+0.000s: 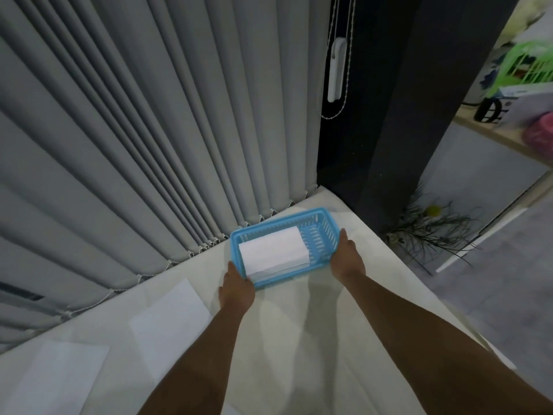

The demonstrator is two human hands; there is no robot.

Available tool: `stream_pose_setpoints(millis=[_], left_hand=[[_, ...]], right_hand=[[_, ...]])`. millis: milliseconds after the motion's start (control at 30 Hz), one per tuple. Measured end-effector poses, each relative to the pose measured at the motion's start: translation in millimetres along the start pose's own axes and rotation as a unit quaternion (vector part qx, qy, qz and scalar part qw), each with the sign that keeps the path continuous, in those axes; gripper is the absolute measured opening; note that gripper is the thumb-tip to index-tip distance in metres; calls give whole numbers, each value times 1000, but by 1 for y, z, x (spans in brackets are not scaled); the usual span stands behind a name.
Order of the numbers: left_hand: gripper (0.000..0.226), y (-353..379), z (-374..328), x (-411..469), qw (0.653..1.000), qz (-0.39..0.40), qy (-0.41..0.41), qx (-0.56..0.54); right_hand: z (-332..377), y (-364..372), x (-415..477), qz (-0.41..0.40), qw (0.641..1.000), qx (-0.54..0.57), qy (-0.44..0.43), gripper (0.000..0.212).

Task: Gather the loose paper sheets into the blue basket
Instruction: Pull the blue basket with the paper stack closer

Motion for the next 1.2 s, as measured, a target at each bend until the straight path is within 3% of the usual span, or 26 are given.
stream_pose_setpoints(millis=[333,767,1200], left_hand=[[43,-6,10,-72,999,10,15,-51],[55,-2,71,-137,995,43,66,-61],[59,-14,111,-148,991,61,116,-26]], right_hand=[[-41,-3,-72,-63,997,32,14,59],[-106,41,-186,-97,989,88,72,58],[-125,89,-241,-148,978,116,85,52]])
Point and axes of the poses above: each hand's wrist, its own x-axis towards the middle knuckle, its own y-axis out of the palm, z = x × y, the point moved 2 cm from there along x, towards the middle knuckle, and after that the axes turned 1 degree about y, right-handed, at the moved point
